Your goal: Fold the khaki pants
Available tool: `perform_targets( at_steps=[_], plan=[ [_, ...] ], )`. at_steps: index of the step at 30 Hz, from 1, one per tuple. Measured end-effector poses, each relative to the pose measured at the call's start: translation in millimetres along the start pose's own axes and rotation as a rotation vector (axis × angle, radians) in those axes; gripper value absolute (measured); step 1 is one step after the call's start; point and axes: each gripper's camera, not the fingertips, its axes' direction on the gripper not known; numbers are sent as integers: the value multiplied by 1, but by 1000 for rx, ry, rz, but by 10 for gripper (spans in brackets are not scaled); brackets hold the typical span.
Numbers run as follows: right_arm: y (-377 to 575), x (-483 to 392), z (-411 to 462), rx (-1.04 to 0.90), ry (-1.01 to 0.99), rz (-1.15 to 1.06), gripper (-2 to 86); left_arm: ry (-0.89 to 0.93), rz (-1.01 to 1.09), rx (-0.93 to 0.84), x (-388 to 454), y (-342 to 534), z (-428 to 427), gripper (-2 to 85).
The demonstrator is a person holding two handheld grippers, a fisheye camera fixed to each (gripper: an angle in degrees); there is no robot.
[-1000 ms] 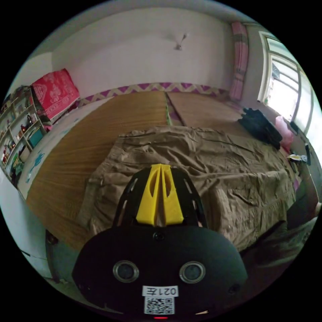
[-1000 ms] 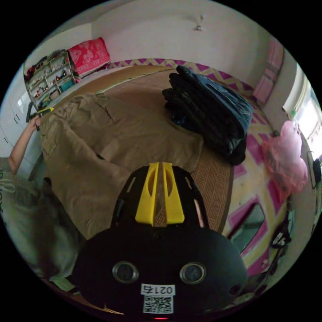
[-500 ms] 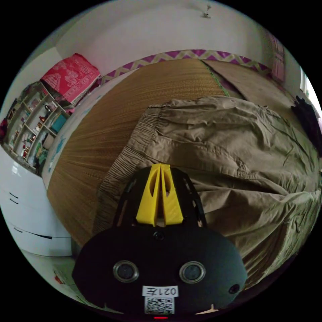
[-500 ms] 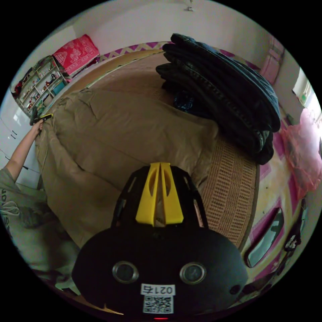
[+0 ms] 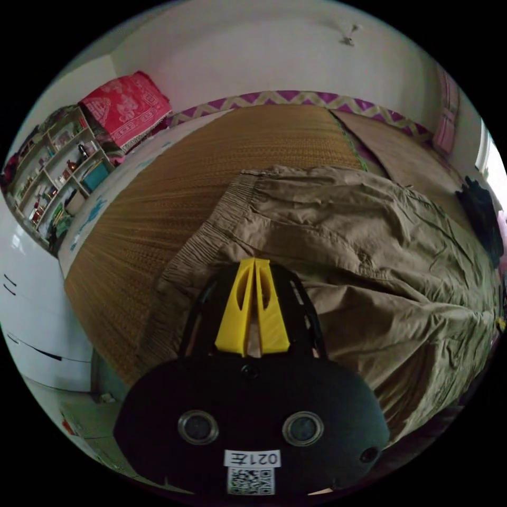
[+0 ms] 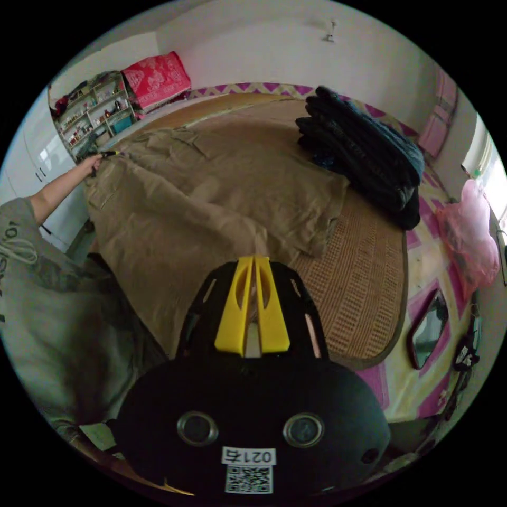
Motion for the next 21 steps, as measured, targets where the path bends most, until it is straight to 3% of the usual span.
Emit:
perform_targets(
  at_steps=[2,6,10,17,21],
  plan=[
    [19,9,4,70,54,19,-9,-3,-8,14,-9,9,-27,-10],
    [31,35,-4,73,-25,100,-7,31,-26,108,-21,37,-86,-9],
    [97,50,-63,332,38,301,1,192,-79,230,-45,95,-158,-3],
    [245,53,-79,341,-272,612,97,527,-269,146,-106,190,-196,84],
    [316,53,-59,377,-440,835,104,601,-369,133,-120,225,-195,86]
  ],
)
